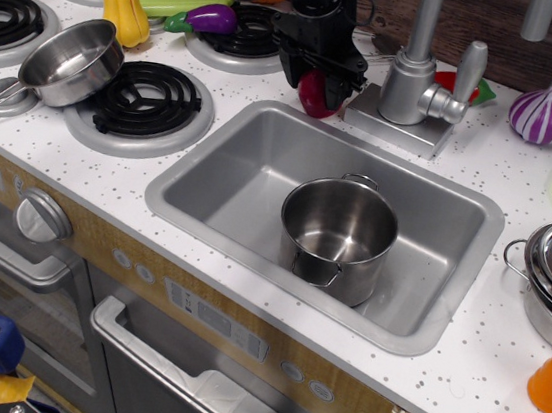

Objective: Put sweet potato in pot which is in sink

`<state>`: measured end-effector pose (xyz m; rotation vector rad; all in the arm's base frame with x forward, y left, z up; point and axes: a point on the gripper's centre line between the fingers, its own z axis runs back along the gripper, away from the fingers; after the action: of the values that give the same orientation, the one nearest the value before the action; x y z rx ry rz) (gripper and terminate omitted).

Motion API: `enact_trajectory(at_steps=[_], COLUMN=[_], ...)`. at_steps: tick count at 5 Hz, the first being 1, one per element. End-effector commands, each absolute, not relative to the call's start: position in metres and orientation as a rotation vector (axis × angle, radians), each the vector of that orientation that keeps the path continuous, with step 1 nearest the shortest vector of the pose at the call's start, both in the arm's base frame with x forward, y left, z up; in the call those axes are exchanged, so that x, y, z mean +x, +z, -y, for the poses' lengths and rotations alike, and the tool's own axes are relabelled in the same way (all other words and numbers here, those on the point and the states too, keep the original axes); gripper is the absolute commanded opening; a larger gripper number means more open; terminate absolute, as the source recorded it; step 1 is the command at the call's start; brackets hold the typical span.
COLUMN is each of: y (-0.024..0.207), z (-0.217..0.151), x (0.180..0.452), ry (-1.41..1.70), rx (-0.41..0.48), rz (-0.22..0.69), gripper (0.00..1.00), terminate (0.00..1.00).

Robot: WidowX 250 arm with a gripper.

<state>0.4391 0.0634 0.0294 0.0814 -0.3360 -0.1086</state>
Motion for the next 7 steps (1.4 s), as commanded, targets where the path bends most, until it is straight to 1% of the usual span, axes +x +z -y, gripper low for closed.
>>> enact_trajectory(at_steps=[1,2,3,4,6,7], y=[0.082,0.084,0.083,0.078,0.074,0.074], z=[-0.048,-0.038,-0.018,-0.003,0.006,0.006], x=[0.43,0.415,0.397,0.381,0.37,0.37], ry=[-0.045,0.019,0.129,0.194,0.236,0.236], rx=[0.153,0.144,0.117,0.134,0.107,0.107], rz=[0.4,0.381,0.359,0.339,0.289,0.289], gripper=[0.0,0.0,0.0,1.0,1.0,1.0], terminate=[0.0,0.0,0.0,0.0,0.0,0.0])
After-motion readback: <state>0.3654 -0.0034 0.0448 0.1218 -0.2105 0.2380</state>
